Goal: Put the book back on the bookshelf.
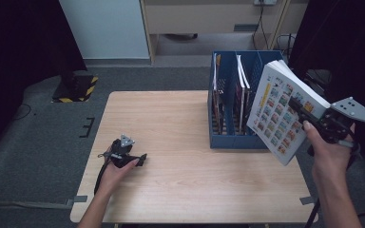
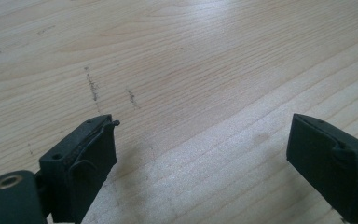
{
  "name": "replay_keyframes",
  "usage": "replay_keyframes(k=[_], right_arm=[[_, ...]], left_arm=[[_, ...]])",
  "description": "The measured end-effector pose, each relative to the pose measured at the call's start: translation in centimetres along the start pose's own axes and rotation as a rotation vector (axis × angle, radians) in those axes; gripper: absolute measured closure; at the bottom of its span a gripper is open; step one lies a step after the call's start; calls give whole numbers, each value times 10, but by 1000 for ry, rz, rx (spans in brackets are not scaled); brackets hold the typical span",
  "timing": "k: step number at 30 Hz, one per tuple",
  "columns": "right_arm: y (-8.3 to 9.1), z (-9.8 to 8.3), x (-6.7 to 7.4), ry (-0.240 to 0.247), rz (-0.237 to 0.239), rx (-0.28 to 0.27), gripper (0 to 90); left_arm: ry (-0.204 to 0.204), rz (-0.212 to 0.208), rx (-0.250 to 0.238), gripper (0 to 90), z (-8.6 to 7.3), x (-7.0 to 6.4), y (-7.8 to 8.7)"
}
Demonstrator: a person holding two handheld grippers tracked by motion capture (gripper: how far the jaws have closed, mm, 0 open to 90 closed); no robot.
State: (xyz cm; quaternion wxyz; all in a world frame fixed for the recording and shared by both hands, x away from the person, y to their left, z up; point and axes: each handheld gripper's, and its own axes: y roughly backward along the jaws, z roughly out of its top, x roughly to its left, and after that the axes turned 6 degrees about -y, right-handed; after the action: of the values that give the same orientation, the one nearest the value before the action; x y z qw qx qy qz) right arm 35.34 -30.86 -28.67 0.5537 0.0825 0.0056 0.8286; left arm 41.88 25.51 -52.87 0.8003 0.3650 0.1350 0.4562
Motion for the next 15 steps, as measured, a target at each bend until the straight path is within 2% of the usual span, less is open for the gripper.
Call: replay_keyframes(k=[9, 15], right_arm=[[-7, 2, -7, -13, -49, 4, 738], [-14, 9, -8, -4, -71, -3, 738]], left_arm=[[1, 3, 9, 73, -1, 0, -1], [4, 6, 17, 69, -1, 0, -1]])
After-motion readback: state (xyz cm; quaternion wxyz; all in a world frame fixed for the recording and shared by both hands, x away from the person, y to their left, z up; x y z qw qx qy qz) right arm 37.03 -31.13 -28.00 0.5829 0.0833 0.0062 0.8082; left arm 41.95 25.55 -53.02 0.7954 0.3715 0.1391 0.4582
